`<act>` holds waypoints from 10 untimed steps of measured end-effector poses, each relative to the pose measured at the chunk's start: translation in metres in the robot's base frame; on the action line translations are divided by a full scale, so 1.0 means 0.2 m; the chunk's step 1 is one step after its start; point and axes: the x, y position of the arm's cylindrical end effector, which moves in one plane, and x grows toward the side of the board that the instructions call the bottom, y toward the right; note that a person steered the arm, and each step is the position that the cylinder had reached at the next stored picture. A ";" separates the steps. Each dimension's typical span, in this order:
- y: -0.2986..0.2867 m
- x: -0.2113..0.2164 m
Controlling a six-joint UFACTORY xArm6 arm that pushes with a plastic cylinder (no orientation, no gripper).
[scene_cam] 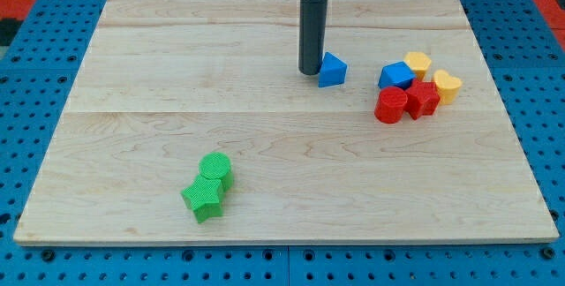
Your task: Move the blue triangle to the blue cube
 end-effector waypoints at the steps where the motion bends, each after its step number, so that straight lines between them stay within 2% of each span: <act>1: -0.01 -0.17; 2: 0.09 -0.17; 3: 0.01 -0.16; 5: 0.15 0.02; 6: 0.15 0.03; 7: 0.02 0.04; 9: 0.18 0.22; 10: 0.19 0.22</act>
